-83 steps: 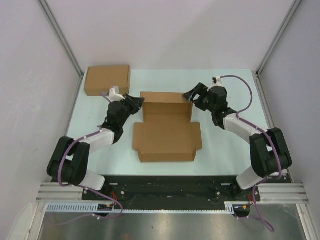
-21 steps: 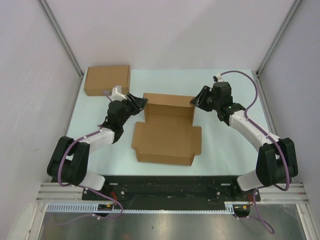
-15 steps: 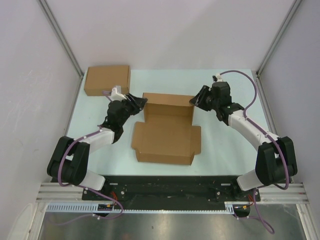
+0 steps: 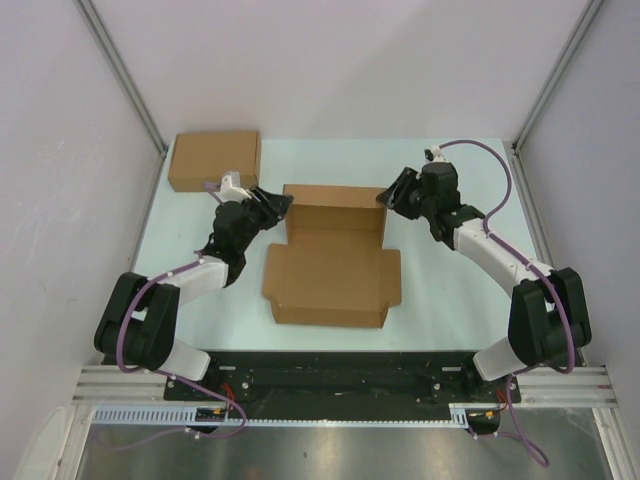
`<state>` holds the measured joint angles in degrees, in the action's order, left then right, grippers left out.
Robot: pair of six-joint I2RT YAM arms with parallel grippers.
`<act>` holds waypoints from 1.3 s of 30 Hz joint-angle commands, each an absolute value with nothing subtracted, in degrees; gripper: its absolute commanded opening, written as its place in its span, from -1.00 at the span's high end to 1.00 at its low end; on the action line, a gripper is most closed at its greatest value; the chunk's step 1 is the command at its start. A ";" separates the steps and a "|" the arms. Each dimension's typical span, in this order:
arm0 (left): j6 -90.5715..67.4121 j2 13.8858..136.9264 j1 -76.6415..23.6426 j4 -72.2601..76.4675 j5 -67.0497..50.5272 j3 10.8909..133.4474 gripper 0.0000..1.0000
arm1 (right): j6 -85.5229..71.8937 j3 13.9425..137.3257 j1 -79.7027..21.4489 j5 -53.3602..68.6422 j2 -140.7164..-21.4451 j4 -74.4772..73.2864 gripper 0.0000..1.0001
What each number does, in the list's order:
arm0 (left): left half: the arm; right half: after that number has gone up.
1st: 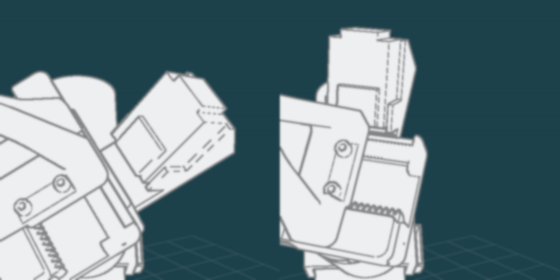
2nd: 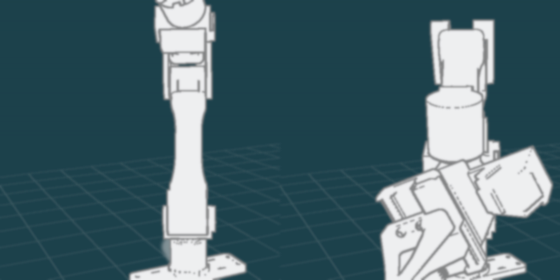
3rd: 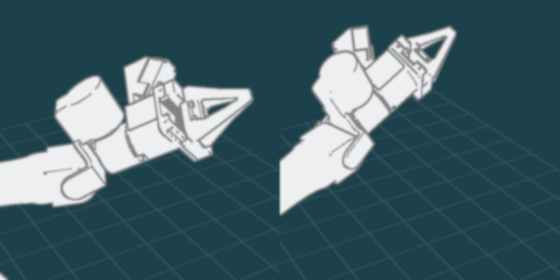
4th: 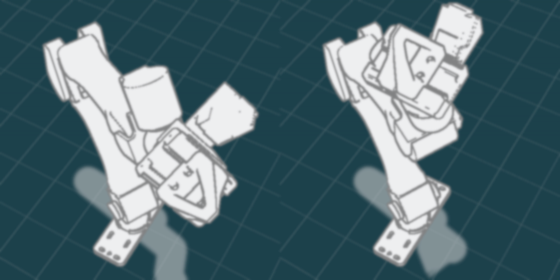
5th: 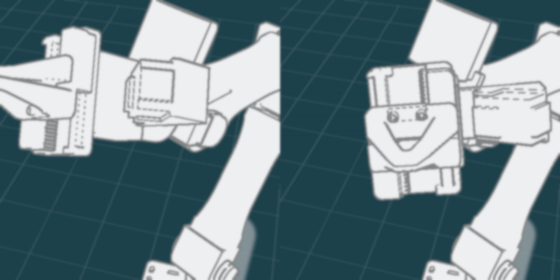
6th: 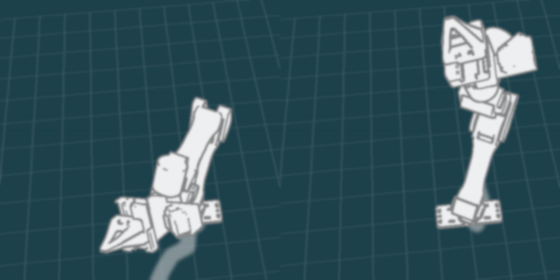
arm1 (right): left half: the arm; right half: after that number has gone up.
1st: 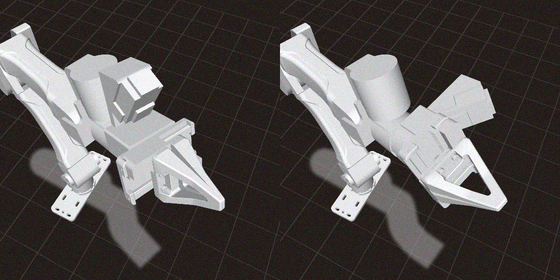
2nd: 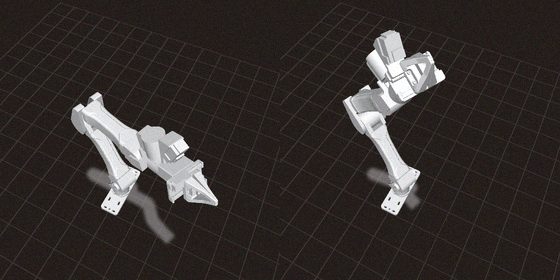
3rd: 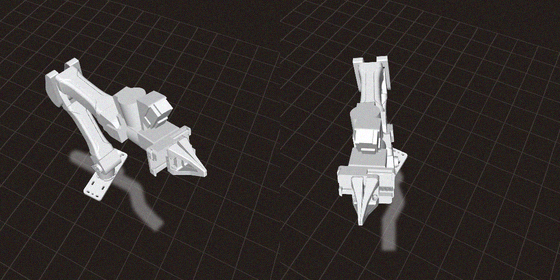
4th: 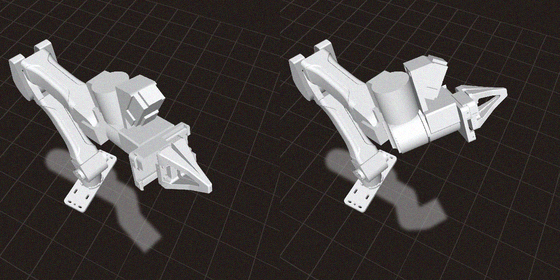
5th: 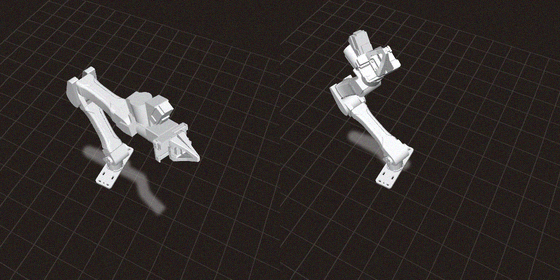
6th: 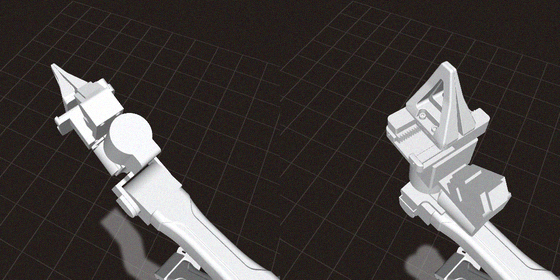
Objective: Fold the paper box
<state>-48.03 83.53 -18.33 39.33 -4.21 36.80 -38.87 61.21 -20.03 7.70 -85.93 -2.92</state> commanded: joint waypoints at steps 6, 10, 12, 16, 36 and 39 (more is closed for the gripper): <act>-48.25 80.69 -17.93 37.97 -8.35 37.27 -0.05 | -38.32 61.96 -21.36 12.04 -83.41 -6.06 -0.28; -47.90 79.28 -17.05 36.74 -7.82 37.00 -0.10 | -37.88 61.96 -21.10 11.69 -82.36 -6.59 -0.46; -47.55 78.14 -16.53 36.21 -7.74 37.09 -0.12 | -37.62 62.05 -21.01 11.43 -81.22 -6.59 -0.56; -46.32 75.50 -15.38 33.50 -7.65 38.05 -0.18 | -37.27 62.40 -19.95 11.43 -78.93 -7.82 -0.69; -46.49 55.36 -12.66 14.41 10.45 23.92 -0.20 | -23.02 45.54 -33.84 -20.65 -62.76 -9.51 -0.67; -48.69 57.47 -12.66 15.11 12.30 23.55 -0.20 | -26.80 41.58 -29.90 -20.13 -61.44 -6.51 -0.57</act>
